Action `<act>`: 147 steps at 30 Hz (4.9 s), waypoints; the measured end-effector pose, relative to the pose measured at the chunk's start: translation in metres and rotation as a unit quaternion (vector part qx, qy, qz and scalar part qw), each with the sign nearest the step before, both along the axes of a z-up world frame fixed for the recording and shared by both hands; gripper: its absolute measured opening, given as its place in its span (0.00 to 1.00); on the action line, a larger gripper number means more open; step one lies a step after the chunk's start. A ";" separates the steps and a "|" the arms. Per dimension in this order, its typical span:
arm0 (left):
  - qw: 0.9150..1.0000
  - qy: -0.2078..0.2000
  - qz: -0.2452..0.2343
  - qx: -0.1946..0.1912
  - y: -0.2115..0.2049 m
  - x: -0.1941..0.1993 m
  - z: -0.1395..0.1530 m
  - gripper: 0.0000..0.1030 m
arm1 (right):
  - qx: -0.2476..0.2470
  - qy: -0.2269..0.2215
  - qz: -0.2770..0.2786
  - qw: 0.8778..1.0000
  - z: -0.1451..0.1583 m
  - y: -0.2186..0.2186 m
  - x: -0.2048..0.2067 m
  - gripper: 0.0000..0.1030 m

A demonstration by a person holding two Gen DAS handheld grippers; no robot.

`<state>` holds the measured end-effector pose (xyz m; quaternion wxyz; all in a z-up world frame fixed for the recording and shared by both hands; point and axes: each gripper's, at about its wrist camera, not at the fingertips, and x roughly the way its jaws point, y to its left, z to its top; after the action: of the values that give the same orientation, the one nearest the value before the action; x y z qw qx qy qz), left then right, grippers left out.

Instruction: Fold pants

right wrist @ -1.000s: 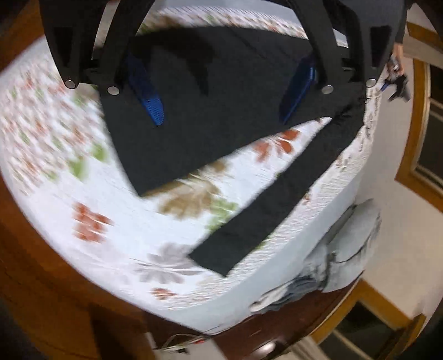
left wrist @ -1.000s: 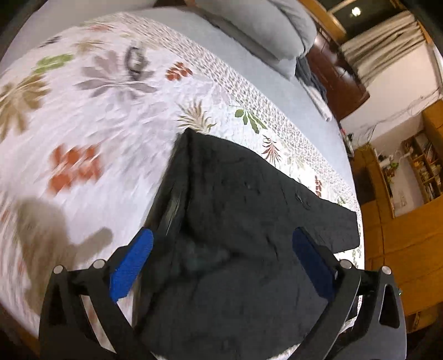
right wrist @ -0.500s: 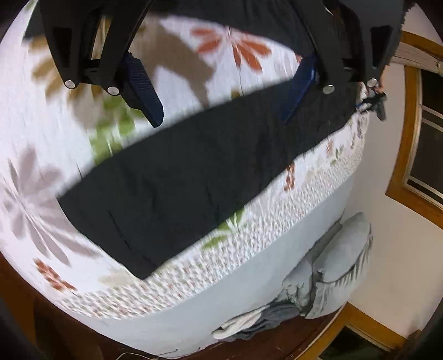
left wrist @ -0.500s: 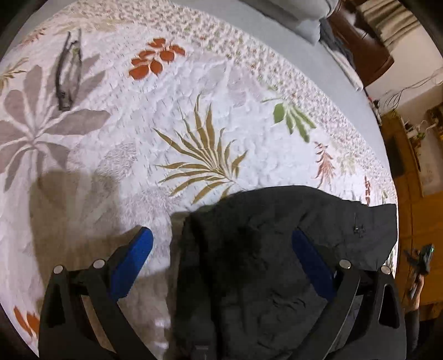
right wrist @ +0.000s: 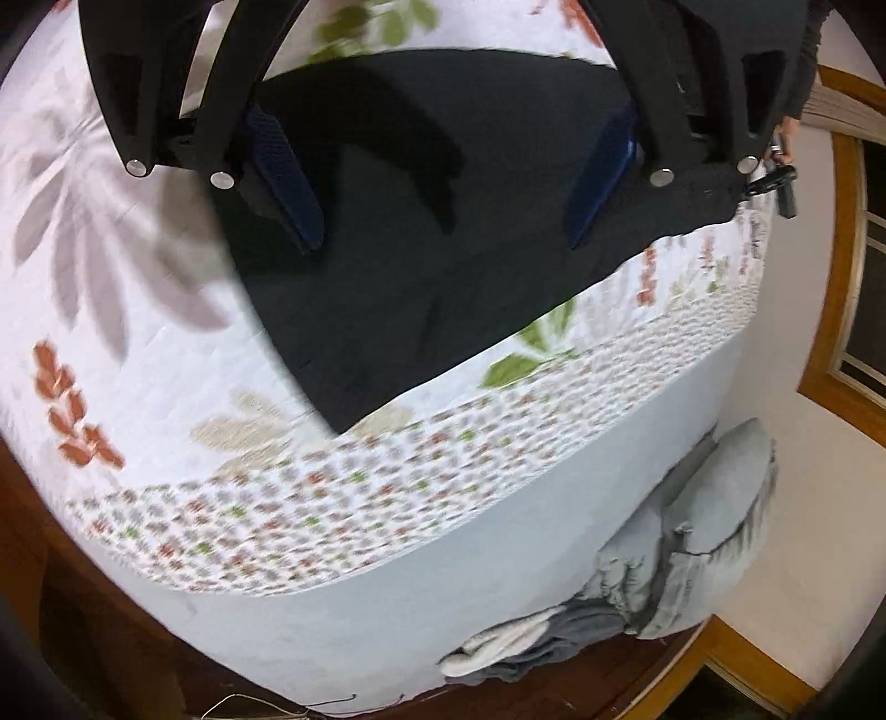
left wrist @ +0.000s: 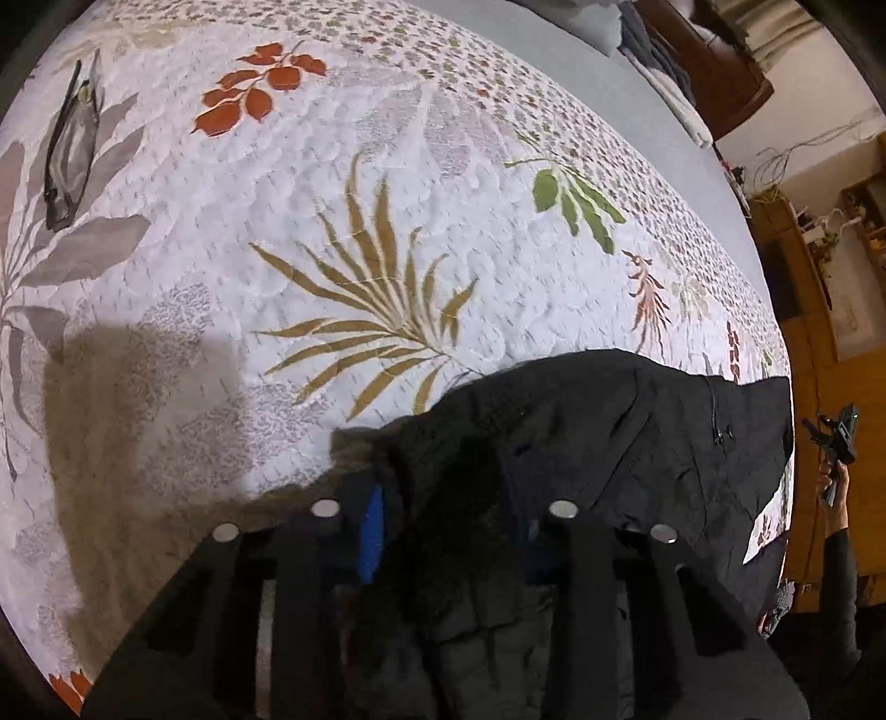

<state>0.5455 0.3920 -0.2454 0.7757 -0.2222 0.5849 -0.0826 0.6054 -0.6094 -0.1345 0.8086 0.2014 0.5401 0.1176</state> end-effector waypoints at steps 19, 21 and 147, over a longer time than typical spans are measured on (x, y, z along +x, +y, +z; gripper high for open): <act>0.998 0.006 0.050 0.044 -0.005 0.003 -0.010 0.20 | -0.036 0.037 0.051 0.997 -0.067 -0.005 0.102 0.91; 0.998 0.003 0.055 0.044 -0.004 0.002 -0.010 0.20 | -0.026 0.033 0.059 0.997 -0.067 0.000 0.104 0.90; 0.961 -0.129 0.216 -0.112 -0.140 -0.378 0.029 0.02 | 0.222 -0.113 -0.243 0.937 -0.053 -0.038 -0.485 0.07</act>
<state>0.1671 0.2517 -0.2163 0.8142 -0.4160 0.4050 -0.0062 0.1201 -0.6478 -0.1871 0.8032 0.4861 0.3397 0.0565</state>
